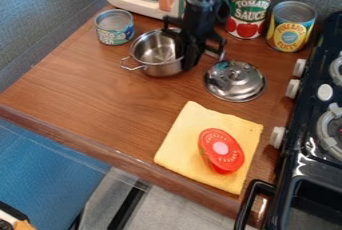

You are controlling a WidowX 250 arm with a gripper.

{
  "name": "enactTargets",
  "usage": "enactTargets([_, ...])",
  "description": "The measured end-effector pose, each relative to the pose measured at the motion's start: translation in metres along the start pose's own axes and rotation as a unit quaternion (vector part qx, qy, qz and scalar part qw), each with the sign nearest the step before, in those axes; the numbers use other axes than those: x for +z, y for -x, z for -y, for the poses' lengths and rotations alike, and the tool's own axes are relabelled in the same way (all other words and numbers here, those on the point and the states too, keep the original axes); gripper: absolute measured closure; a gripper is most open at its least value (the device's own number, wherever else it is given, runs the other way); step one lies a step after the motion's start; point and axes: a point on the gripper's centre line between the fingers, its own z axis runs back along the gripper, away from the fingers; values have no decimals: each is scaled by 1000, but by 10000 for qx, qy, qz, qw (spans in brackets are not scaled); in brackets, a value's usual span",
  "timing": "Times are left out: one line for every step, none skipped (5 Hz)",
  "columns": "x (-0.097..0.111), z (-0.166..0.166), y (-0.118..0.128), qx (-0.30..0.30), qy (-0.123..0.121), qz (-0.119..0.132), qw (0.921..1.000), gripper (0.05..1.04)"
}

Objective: Move the silver pot to the bottom left corner of the table

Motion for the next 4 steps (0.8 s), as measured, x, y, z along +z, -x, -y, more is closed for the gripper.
enactTargets([21, 3, 3, 73, 105, 223, 9997, 1003])
enactTargets([34, -7, 16, 295, 50, 280, 9992, 1003])
enactTargets([22, -38, 40, 786, -62, 90, 9968, 1003])
enactTargets([14, -61, 66, 1200, -76, -16, 9927, 1004])
